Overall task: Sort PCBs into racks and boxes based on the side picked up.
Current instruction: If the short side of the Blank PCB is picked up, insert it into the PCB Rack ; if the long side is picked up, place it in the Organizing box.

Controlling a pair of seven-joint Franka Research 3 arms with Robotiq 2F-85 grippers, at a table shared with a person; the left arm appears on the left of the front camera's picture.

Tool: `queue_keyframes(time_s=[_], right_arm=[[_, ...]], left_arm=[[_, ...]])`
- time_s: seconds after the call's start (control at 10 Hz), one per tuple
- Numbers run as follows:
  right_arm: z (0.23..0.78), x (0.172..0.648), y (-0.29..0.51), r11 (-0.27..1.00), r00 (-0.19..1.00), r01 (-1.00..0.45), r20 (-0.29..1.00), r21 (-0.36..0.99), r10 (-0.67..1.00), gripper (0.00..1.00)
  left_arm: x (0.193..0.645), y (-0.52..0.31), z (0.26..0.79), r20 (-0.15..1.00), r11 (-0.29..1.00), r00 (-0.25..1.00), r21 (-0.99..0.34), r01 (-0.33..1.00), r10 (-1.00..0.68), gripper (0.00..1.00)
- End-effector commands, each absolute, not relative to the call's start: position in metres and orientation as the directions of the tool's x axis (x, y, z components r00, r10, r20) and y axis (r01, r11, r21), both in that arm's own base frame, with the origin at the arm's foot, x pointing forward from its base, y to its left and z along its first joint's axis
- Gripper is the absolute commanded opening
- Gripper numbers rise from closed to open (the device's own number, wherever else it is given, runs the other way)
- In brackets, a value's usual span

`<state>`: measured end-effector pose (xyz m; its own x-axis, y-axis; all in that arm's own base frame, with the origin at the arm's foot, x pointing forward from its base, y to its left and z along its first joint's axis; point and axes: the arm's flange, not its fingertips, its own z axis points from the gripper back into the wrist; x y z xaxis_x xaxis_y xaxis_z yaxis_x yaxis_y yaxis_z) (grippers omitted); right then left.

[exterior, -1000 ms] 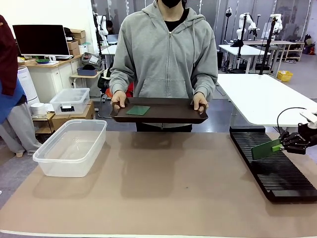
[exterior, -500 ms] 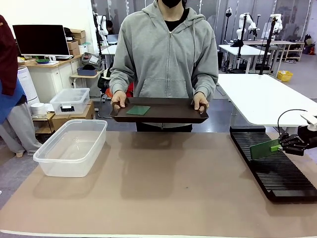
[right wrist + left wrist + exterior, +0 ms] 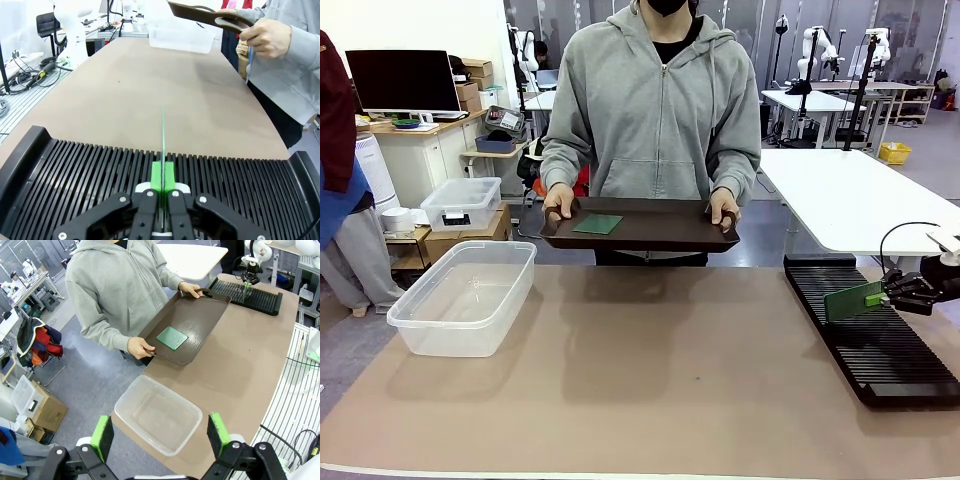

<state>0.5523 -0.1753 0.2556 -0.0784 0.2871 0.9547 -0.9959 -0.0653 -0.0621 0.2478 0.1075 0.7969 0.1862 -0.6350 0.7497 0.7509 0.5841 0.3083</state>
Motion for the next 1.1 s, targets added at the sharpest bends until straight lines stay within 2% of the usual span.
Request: queue_keyframes(time_s=[0.0,0.7,0.8,1.0], right_arm=[[0.249,0.552,-0.176,-0.029,-0.075,-0.997,0.941,-0.069,0.329,0.02],[0.229,0.537,-0.186,0.005,0.002,-1.000,0.943,0.000,0.333,0.02],[0.243,0.541,-0.184,-0.024,-0.037,-0.999,0.961,-0.032,0.274,0.02],[0.243,0.541,-0.184,-0.024,-0.037,-0.999,0.961,-0.032,0.274,0.02]], left_arm=[[0.248,0.107,0.795,0.752,0.572,0.173,0.309,0.760,-0.636,1.00],[0.248,0.107,0.795,0.752,0.572,0.173,0.309,0.760,-0.636,1.00],[0.248,0.107,0.795,0.752,0.572,0.173,0.309,0.760,-0.636,1.00],[0.248,0.107,0.795,0.752,0.572,0.173,0.309,0.760,-0.636,1.00]])
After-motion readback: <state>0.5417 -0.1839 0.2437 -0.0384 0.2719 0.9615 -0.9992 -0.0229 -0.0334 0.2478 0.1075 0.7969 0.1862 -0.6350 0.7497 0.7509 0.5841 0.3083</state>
